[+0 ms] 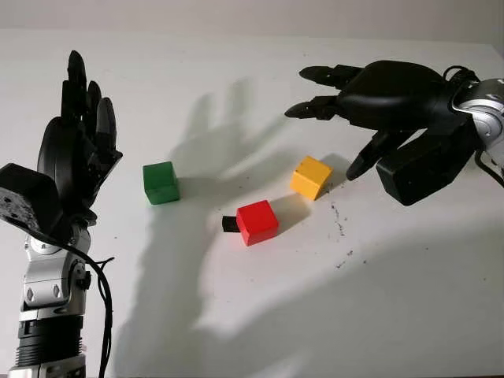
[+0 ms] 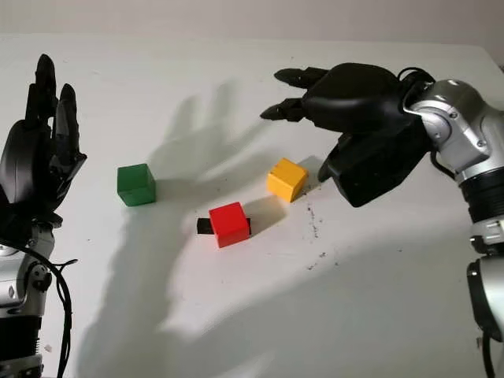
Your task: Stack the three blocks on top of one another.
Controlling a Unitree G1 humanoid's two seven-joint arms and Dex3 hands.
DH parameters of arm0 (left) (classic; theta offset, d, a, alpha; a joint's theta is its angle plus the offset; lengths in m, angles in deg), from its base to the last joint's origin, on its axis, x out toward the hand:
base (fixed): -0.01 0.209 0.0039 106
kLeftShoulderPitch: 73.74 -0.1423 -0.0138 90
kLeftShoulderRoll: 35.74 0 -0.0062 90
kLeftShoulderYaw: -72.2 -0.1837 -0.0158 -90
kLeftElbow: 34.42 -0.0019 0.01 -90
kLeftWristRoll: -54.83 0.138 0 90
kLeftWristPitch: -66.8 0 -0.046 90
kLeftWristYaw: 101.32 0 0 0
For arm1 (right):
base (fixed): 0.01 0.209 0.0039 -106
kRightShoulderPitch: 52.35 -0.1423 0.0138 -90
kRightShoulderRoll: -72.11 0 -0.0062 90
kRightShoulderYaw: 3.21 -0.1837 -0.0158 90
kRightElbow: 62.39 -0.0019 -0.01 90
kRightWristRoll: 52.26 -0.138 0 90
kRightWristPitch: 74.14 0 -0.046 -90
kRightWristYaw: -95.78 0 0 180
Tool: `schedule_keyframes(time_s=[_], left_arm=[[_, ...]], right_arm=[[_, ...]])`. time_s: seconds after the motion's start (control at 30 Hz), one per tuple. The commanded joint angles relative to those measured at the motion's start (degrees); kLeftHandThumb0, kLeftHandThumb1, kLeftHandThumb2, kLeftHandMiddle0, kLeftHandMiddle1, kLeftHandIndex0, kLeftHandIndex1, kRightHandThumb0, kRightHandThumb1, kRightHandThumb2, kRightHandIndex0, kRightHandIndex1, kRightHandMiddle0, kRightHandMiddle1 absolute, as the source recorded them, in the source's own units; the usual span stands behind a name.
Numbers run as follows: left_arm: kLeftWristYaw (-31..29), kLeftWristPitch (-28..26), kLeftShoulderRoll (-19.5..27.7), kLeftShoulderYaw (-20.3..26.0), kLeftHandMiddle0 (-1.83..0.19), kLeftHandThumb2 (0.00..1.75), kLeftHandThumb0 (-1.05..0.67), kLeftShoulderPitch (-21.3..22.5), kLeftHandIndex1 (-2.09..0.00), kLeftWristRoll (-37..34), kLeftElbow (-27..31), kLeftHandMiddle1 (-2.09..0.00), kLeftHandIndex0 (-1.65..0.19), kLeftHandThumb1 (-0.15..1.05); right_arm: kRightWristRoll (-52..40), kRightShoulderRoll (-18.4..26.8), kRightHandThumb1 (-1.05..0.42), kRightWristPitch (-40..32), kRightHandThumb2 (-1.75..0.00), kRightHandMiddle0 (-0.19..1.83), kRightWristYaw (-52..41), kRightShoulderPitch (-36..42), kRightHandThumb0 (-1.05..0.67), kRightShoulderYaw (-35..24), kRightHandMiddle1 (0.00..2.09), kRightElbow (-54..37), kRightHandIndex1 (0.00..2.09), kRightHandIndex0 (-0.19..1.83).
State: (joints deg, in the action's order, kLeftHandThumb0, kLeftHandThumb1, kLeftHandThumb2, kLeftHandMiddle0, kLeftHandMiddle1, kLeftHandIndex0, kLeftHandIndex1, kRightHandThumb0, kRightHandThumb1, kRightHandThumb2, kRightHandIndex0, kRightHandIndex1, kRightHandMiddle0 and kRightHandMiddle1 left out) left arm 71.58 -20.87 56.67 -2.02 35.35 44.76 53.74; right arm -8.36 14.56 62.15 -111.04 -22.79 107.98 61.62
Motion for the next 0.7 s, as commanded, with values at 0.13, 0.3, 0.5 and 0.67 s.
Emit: schedule_keyframes(time_s=[0.13,0.3,0.5,0.67], left_arm=[[0.19,-0.85,-0.37,0.03,0.17,0.64,-0.74,-0.75,-0.02,0.13,1.01,-0.05,0.19,1.05],[0.19,-1.05,-0.26,0.00,0.17,0.63,-0.74,-0.95,-0.02,0.42,1.39,-0.05,0.19,1.05],[0.19,-0.68,-0.43,-0.23,0.15,0.60,-0.75,-1.11,-0.04,0.79,1.18,-0.06,0.17,1.05],[-0.24,-0.66,-0.16,-0.57,0.15,0.60,-0.74,-1.72,-0.04,1.14,1.82,-0.06,0.17,1.05]], right_arm=[[1.32,0.14,-0.78,2.48,-0.04,0.28,1.98,-1.49,-0.64,1.59,0.13,2.05,0.06,-0.06],[0.04,-1.08,-0.79,3.04,-0.05,0.33,2.96,-0.78,-0.61,1.87,0.13,4.59,0.06,-0.05],[0.05,-2.54,-0.81,3.74,-0.06,0.36,6.76,0.38,-0.63,2.00,0.13,7.26,0.06,-0.04],[1.38,-3.04,-0.85,3.85,-0.07,0.37,10.36,1.14,-0.65,2.75,0.12,8.51,0.06,-0.04]])
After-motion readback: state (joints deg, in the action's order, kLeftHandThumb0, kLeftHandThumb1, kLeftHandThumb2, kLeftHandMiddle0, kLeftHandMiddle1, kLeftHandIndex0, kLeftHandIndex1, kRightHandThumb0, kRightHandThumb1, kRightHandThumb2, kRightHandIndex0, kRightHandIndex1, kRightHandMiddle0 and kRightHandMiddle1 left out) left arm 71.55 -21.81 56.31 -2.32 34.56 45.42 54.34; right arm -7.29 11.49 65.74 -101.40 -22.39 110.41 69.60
